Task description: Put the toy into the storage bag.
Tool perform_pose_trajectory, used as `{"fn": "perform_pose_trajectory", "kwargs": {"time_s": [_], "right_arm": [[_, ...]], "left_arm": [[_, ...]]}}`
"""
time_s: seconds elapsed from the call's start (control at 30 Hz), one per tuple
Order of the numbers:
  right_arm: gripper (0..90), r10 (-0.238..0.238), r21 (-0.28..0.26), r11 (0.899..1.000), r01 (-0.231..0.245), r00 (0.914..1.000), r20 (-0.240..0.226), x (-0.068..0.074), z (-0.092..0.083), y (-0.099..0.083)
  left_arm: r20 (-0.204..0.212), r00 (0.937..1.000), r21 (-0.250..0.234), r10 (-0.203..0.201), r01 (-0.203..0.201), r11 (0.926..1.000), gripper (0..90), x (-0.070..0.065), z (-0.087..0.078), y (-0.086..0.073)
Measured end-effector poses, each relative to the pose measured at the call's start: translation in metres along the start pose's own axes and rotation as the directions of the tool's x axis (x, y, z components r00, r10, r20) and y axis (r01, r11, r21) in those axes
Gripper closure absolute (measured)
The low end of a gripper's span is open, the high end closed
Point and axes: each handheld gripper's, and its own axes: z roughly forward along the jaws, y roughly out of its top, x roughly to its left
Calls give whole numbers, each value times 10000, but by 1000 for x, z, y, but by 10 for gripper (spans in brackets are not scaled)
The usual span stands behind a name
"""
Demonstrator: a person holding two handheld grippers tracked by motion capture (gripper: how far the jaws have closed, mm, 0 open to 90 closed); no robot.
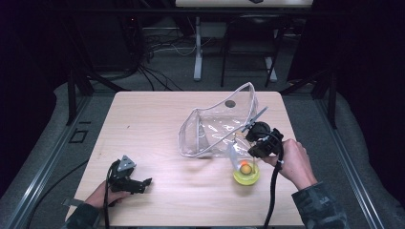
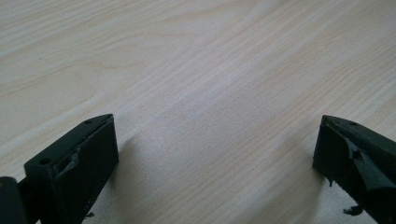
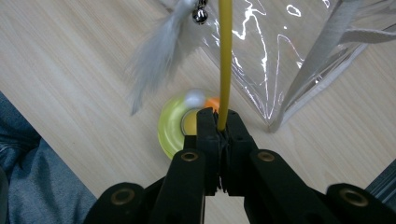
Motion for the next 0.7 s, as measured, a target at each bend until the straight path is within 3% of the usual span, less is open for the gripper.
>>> {"fn": "perform_pose_trajectory", "kwargs": {"time_s": [0.5, 0.7], "right_arm": [[878, 411, 170, 9990, -414, 9990, 179, -20, -16, -7], [878, 773, 273, 9966, -781, 9965, 303, -30, -19, -11]], "left_arm": [[2, 10000, 0, -1, 1, 10000, 0, 0, 0, 0], [1, 10000, -1, -3, 3, 10000, 0, 0, 0, 0]]}}
